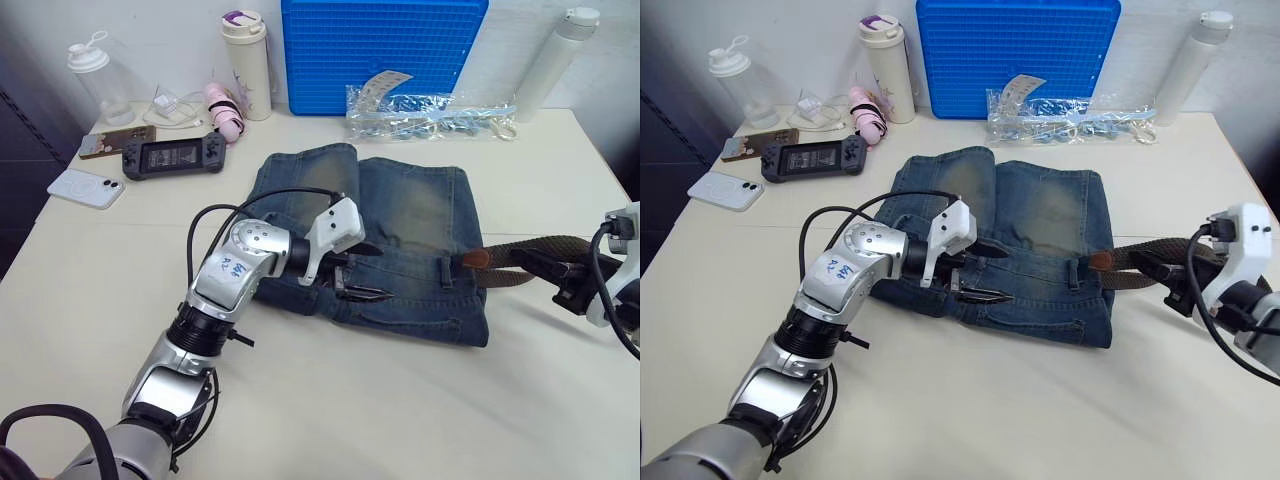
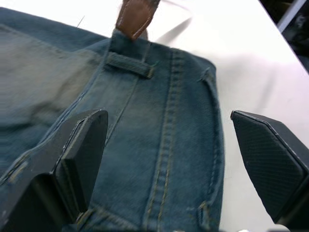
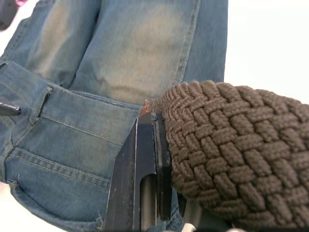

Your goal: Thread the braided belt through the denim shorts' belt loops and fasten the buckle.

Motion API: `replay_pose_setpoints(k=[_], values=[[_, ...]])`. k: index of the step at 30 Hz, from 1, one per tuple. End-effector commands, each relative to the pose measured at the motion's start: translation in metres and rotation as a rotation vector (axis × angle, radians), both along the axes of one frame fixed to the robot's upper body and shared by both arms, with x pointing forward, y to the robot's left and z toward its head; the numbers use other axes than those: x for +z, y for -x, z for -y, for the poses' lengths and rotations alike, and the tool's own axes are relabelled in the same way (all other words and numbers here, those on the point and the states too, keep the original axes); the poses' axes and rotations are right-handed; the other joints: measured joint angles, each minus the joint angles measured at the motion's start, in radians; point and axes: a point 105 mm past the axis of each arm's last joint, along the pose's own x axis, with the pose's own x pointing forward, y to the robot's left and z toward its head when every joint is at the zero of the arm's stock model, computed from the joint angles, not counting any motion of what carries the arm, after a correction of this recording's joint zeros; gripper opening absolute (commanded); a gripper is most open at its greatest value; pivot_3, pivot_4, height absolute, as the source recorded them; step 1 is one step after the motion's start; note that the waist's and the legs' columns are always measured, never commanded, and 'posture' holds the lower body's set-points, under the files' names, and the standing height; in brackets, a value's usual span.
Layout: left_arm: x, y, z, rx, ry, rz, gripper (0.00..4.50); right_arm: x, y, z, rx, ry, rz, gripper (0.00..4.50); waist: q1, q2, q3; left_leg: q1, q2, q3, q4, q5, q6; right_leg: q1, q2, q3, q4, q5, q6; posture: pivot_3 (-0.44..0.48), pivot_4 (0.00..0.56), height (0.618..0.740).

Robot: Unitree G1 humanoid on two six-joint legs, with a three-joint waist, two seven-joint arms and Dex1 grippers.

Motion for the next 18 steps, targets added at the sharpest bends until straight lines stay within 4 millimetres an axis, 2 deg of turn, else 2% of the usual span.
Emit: replay_pose_setpoints(k=[1, 5, 9, 18], values=[[0.008, 0.002, 0.002, -0.014, 0.010, 0.052, 4.43, -0.006, -0.002, -0.005, 0.028, 0.090, -0.012, 0.00, 0.000, 0.000, 0.000, 0.000, 0.000, 0.000, 0.000, 0.000, 0.000, 0.000, 0.000, 0.000, 0.000, 0.000, 0.000, 0.000, 0.150, 0.693], [0.007, 0.004, 0.005, -0.025, -0.019, 0.093, 4.43, -0.024, -0.003, -0.002, 0.028, 0.177, -0.064, 0.00, 0.000, 0.000, 0.000, 0.000, 0.000, 0.000, 0.000, 0.000, 0.000, 0.000, 0.000, 0.000, 0.000, 0.000, 0.000, 0.000, 0.150, 0.693], [0.005, 0.004, 0.003, -0.016, -0.033, 0.099, 4.43, -0.028, -0.004, 0.004, 0.005, 0.191, -0.070, 0.00, 0.000, 0.000, 0.000, 0.000, 0.000, 0.000, 0.000, 0.000, 0.000, 0.000, 0.000, 0.000, 0.000, 0.000, 0.000, 0.000, 0.150, 0.693], [0.004, 0.006, 0.004, -0.012, -0.030, 0.091, 4.43, -0.041, -0.017, -0.011, 0.013, 0.009, -0.044, 0.00, -0.002, 0.000, 0.000, 0.000, 0.000, 0.000, 0.000, 0.000, 0.000, 0.000, 0.000, 0.000, 0.001, 0.000, 0.000, 0.000, 0.150, 0.693]])
